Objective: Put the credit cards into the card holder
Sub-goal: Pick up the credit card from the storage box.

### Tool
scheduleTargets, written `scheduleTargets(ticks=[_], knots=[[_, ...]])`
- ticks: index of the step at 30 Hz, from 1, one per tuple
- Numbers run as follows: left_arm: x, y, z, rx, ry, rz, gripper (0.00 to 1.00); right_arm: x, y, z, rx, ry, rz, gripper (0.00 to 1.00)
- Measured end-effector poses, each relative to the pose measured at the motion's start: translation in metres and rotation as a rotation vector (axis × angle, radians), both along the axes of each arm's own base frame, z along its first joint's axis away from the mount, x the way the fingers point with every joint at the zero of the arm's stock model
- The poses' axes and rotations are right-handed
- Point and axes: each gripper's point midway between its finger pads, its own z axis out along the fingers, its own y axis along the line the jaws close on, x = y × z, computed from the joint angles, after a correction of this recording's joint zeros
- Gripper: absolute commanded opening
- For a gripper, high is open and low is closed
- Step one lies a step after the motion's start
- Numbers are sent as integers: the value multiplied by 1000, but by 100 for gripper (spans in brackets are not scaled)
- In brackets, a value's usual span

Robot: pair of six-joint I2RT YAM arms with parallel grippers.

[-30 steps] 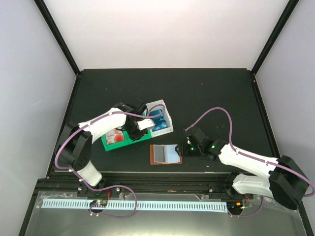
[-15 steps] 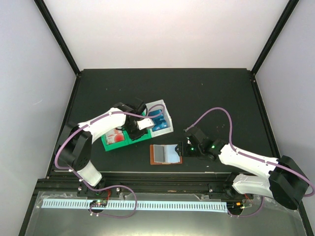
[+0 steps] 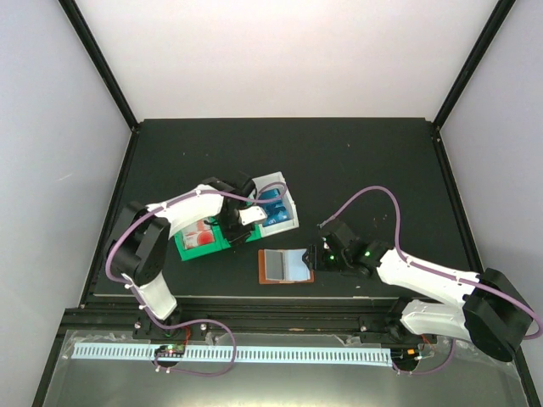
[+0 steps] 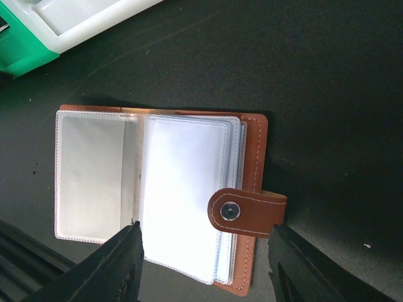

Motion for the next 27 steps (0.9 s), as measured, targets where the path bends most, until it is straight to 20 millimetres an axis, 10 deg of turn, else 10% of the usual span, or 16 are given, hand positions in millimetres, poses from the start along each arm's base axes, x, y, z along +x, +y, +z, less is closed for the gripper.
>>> scheduleTargets(ticks=[8,27], knots=[[3,-3,-1,-5,4,-6,32,0,0,0,0,1,-2,57],[0,-10,8,-57,4,-11,29,0,0,0,0,1,-1,57]])
